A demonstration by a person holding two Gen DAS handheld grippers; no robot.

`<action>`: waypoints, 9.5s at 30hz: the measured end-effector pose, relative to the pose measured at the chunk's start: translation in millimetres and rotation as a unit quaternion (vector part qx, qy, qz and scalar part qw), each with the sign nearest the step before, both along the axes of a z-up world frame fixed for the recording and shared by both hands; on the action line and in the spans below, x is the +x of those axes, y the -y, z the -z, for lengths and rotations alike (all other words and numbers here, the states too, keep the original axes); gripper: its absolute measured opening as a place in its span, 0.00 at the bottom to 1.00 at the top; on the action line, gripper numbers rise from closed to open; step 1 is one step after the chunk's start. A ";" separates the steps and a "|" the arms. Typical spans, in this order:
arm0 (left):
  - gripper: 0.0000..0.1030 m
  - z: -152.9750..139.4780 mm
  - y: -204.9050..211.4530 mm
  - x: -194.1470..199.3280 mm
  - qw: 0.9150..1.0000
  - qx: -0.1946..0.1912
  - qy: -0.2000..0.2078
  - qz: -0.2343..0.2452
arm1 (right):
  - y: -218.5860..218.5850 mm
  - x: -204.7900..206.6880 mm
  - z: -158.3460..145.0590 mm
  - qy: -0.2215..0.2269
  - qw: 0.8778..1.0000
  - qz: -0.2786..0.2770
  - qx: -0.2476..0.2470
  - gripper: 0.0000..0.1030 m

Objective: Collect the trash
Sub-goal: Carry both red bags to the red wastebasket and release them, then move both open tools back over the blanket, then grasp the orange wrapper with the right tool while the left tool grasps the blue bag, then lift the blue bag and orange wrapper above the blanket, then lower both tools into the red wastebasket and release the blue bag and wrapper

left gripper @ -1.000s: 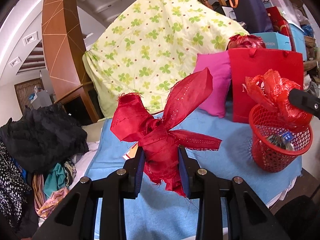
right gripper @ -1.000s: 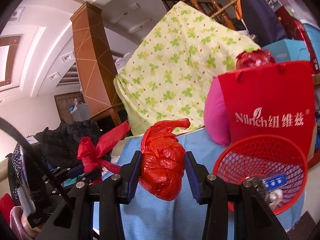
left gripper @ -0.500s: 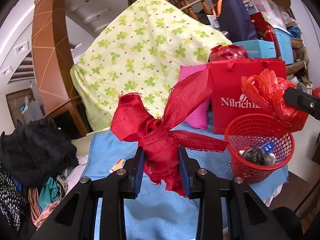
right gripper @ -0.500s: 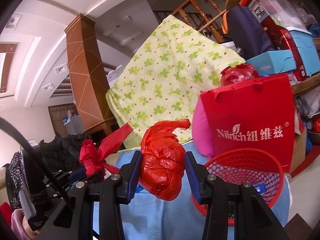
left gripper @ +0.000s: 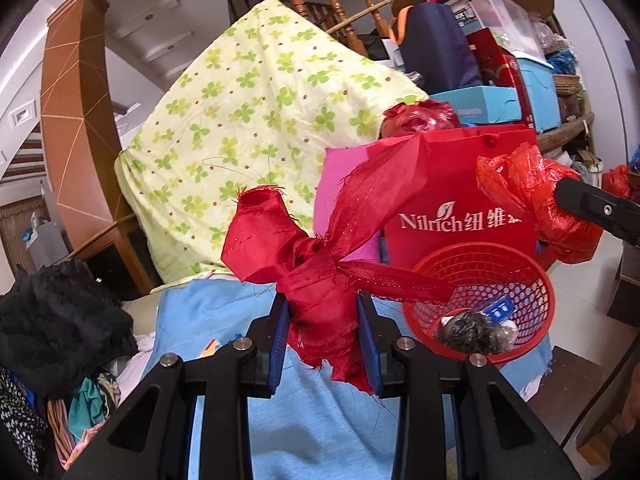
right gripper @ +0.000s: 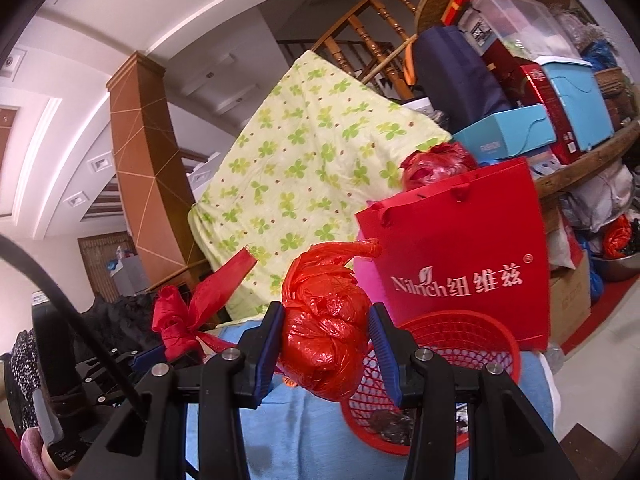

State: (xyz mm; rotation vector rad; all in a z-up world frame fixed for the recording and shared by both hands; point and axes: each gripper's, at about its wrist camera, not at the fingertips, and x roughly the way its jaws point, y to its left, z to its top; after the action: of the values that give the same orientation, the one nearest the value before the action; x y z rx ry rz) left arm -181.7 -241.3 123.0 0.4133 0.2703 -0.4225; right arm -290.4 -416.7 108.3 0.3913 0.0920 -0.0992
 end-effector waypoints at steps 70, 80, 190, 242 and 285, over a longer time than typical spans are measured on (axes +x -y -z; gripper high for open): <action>0.54 126.5 -117.6 123.2 0.967 -0.054 -0.231 -0.091 | -20.8 121.4 36.2 -0.067 0.986 -0.119 0.094 0.67; 0.54 155.8 -175.2 147.7 0.955 -0.076 -0.244 -0.150 | -114.2 195.8 102.1 -0.188 0.959 -0.201 0.060 0.67; 0.71 197.0 -120.3 284.9 0.924 -0.137 -0.352 -0.053 | -95.0 355.5 227.7 -0.446 0.879 -0.156 0.074 0.36; 0.54 158.0 -121.4 243.3 0.970 -0.017 -0.184 -0.156 | -106.5 321.6 178.2 -0.382 0.913 -0.142 -0.030 0.33; 0.54 67.6 -23.3 76.6 0.985 -0.062 -0.163 -0.013 | 28.7 137.6 69.0 -0.067 0.996 -0.043 0.031 0.33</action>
State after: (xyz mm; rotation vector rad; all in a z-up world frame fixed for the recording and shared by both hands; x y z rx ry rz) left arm -105.1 -218.0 55.4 0.2159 0.5645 -0.4796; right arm -152.8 -445.4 39.2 0.4425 0.2451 -0.0387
